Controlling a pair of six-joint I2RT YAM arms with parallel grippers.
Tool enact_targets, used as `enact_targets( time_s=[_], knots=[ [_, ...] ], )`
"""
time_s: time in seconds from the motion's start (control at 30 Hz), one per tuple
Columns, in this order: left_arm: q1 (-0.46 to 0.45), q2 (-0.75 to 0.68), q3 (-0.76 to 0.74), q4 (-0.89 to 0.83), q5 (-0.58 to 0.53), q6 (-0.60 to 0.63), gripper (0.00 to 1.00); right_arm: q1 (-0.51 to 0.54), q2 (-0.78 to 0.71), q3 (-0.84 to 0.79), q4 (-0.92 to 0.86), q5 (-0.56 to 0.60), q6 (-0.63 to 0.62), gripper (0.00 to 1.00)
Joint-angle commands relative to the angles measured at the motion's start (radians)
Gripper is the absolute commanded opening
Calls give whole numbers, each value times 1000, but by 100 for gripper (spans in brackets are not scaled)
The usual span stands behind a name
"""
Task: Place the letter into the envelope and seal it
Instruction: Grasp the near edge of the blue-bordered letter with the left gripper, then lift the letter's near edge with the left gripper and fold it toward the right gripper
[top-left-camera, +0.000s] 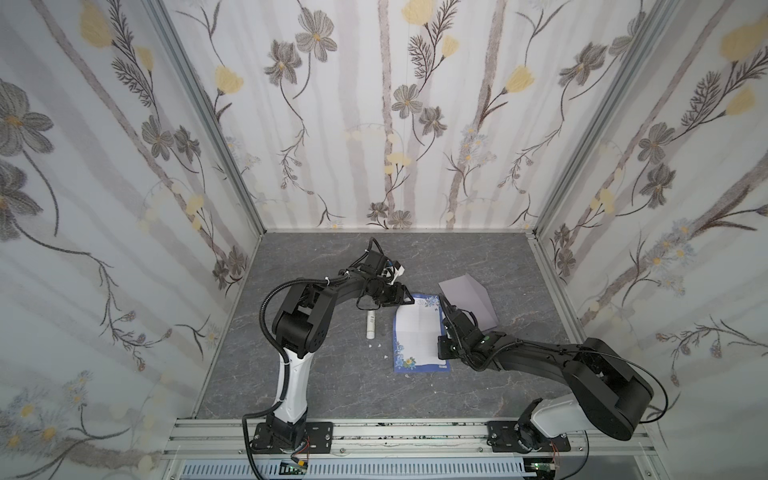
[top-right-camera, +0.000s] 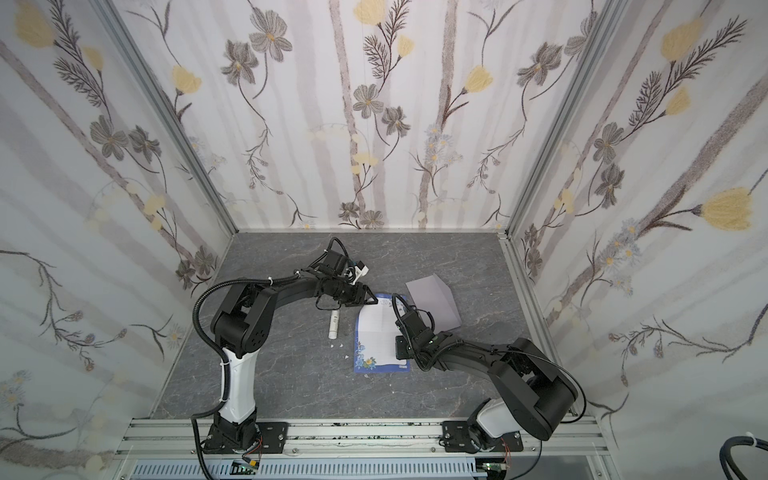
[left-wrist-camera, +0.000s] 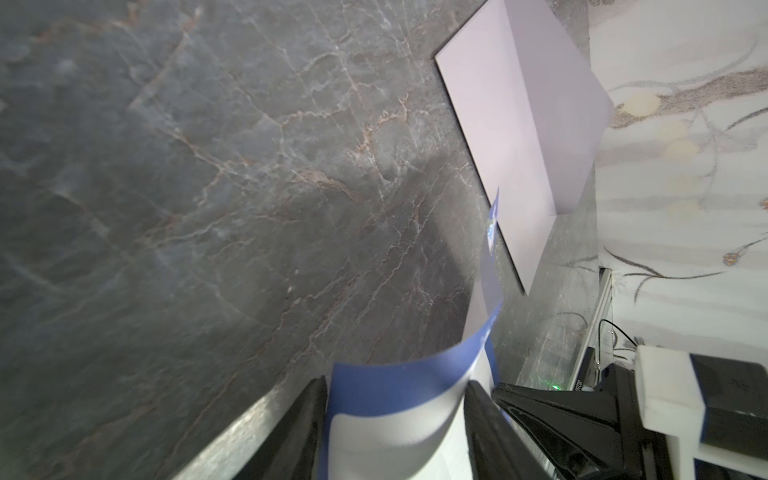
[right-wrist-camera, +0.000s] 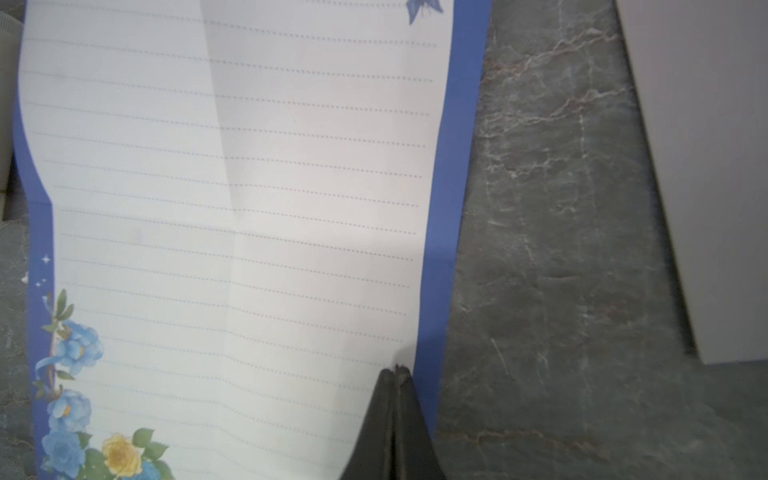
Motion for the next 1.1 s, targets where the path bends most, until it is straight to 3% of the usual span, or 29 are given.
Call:
enact_targets(
  time_s=[0.0,0.27,1.07],
  knots=[
    [2,-2,9,-9,77,-4,55,-1,5,6,-4,11,-9,0],
    [16,-11,9,-6,166,-21,55,-1,22,7,4,24,-19,0],
    [79,-58,-39,12,242,-46,55,-21,110,77,4,100,-91,0]
  ],
)
